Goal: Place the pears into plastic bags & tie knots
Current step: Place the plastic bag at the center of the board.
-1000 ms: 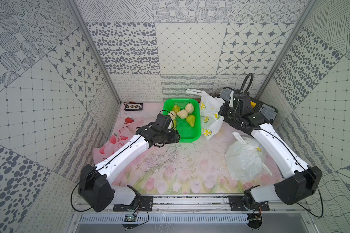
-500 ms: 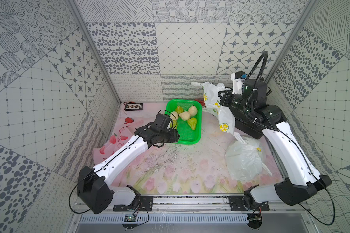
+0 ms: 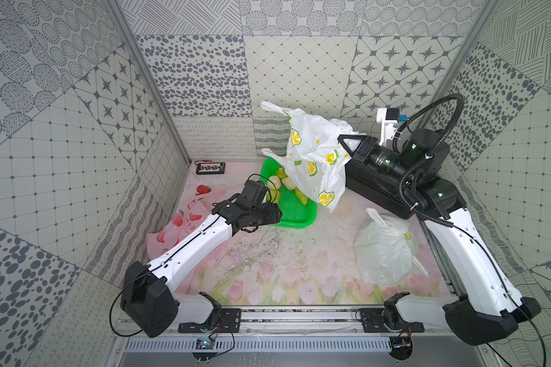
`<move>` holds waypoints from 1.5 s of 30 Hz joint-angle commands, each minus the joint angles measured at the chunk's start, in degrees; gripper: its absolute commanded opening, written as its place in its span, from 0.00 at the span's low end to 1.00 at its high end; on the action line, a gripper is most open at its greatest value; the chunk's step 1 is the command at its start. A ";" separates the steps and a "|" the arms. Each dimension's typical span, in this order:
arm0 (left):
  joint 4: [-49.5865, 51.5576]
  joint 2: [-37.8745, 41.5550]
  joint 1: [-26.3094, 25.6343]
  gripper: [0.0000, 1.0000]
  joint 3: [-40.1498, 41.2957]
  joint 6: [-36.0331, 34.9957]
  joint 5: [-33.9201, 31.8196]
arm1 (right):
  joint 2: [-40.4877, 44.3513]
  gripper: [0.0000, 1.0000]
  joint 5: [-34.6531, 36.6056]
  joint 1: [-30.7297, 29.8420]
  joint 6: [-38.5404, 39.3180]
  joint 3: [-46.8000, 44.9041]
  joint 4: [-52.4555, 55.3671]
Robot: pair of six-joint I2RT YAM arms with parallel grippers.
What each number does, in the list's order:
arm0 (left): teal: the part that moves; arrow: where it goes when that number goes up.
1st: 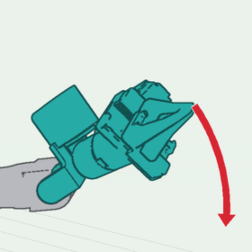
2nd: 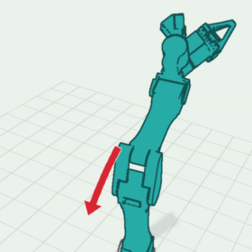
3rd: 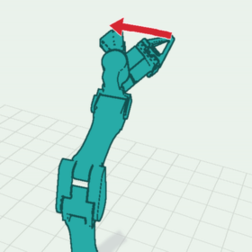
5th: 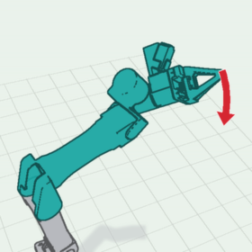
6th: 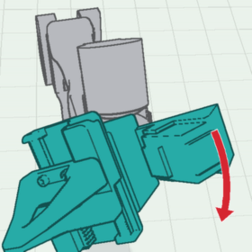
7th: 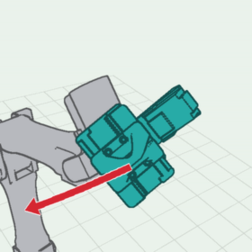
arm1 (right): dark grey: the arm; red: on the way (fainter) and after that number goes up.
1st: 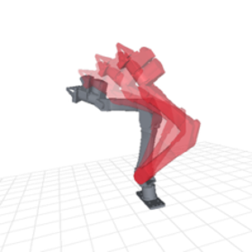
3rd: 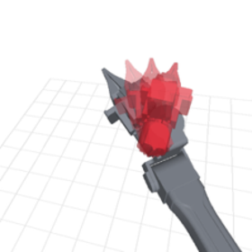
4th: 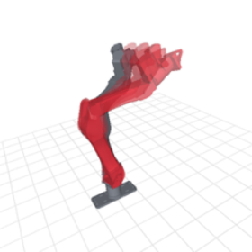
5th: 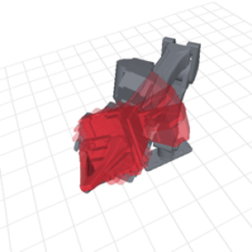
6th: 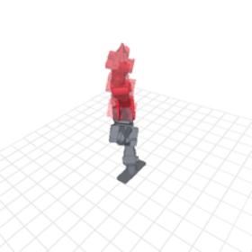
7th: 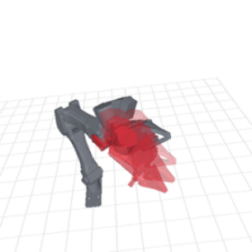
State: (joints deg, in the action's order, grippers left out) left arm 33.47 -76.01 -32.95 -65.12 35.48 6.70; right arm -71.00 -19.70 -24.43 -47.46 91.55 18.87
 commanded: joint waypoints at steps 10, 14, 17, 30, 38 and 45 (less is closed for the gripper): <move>1.73 9.73 11.76 0.63 7.58 5.60 -3.73 | 7.81 0.08 27.00 -12.68 -22.90 -43.64 -7.37; 5.97 9.45 13.96 0.65 7.28 3.36 -5.14 | 8.80 0.07 30.86 -18.73 -24.88 -54.19 -10.13; 7.21 9.17 17.62 0.66 5.54 1.71 -3.59 | 10.03 0.07 33.43 -23.04 -25.33 -57.61 -10.00; 4.84 -0.53 15.94 0.69 -5.77 -3.37 2.88 | 6.78 0.60 25.34 -19.55 -14.33 -57.43 -7.00; 13.04 -1.76 14.81 0.68 -13.09 -6.13 -6.52 | 10.63 0.86 19.39 -8.78 0.05 -51.21 3.76; 8.74 -4.06 5.95 0.67 -16.12 -7.12 -2.88 | 1.43 0.80 16.75 -7.70 8.57 -39.82 6.88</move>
State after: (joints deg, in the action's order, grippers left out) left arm 42.94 -78.65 -22.39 -79.64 31.29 2.63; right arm -66.32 -0.93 -31.97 -44.05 48.90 24.62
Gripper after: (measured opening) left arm 0.673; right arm 0.808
